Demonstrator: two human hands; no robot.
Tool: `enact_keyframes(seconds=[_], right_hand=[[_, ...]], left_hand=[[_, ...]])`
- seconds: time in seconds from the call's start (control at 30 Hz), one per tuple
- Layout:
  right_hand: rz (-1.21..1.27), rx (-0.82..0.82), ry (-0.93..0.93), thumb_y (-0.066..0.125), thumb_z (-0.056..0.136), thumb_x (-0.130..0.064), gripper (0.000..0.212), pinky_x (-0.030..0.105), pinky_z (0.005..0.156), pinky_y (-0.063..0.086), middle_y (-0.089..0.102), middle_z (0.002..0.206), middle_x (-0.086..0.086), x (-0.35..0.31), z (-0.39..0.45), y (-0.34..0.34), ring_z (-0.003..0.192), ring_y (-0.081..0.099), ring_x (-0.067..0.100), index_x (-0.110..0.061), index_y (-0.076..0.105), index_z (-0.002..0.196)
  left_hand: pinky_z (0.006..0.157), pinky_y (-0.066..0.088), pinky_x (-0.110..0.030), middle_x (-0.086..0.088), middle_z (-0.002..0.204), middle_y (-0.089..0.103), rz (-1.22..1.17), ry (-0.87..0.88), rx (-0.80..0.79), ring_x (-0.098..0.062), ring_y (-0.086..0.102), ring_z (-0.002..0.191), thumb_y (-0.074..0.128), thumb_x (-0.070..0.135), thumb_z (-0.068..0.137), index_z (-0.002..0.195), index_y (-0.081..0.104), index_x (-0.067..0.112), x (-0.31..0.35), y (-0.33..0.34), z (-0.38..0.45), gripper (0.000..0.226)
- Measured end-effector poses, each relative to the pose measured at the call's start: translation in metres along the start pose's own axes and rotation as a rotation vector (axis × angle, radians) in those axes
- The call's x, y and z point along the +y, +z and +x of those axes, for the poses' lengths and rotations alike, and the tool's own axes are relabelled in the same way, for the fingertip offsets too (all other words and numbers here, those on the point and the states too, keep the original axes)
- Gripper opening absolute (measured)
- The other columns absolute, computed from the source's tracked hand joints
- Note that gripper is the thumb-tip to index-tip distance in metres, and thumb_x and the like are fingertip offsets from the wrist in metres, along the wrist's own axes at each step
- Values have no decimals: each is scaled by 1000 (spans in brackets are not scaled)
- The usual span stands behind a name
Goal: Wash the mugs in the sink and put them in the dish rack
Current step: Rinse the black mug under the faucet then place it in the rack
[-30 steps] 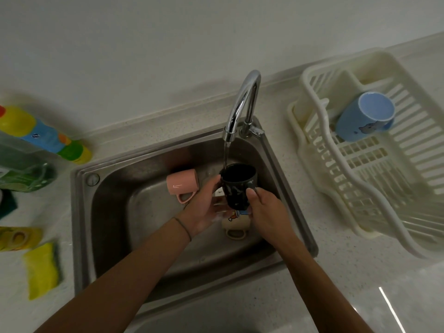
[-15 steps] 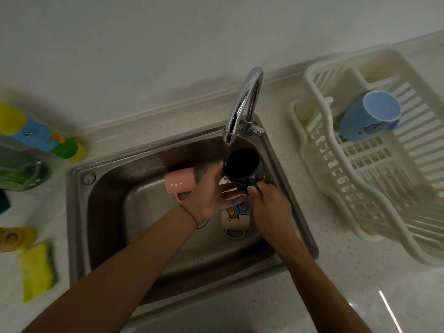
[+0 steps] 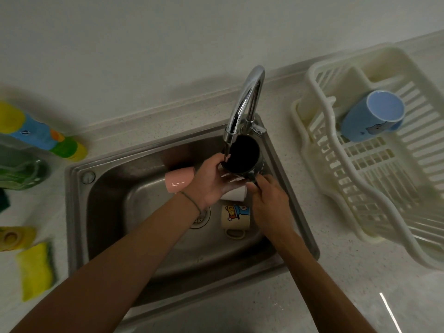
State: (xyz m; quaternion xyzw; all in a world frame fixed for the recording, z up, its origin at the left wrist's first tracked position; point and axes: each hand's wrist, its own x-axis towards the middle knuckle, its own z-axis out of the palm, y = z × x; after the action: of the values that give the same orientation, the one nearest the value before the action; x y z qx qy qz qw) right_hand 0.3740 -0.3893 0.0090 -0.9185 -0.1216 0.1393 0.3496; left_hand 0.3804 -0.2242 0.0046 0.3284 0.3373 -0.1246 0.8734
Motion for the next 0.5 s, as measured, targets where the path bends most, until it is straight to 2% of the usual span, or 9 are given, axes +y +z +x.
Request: enact_keyframes(seconds=[0.13, 0.27, 0.4, 0.5], right_hand=[[37, 4, -30, 47, 103, -30, 19, 35, 85, 55, 52, 113, -7, -2, 5, 2, 99, 55, 11, -18, 61, 109], [59, 21, -61, 48, 102, -32, 19, 41, 83, 58, 55, 116, -4, -1, 10, 5, 100, 58, 13, -21, 60, 111], [35, 47, -89, 48, 102, -29, 23, 42, 83, 57, 58, 118, 0, -4, 16, 8, 100, 58, 14, -16, 62, 115], [44, 59, -106, 50, 102, -26, 21, 42, 82, 56, 60, 116, 1, -9, 20, 8, 98, 58, 16, -14, 63, 113]], left_hand=[[98, 53, -60, -26, 149, 50, -4, 23, -13, -46, 51, 134, 61, 19, 90, 146, 50, 0, 10, 1, 3, 60], [102, 50, -64, -29, 151, 46, 36, 54, 5, -46, 50, 136, 55, 18, 95, 148, 46, -3, 19, 4, 2, 57], [104, 45, -70, -29, 149, 47, 90, 141, 20, -46, 47, 138, 57, 17, 92, 138, 56, 0, 25, 2, 2, 50], [107, 43, -69, -27, 146, 51, 94, 195, 24, -44, 49, 137, 58, 14, 86, 127, 63, 5, 29, 4, -1, 42]])
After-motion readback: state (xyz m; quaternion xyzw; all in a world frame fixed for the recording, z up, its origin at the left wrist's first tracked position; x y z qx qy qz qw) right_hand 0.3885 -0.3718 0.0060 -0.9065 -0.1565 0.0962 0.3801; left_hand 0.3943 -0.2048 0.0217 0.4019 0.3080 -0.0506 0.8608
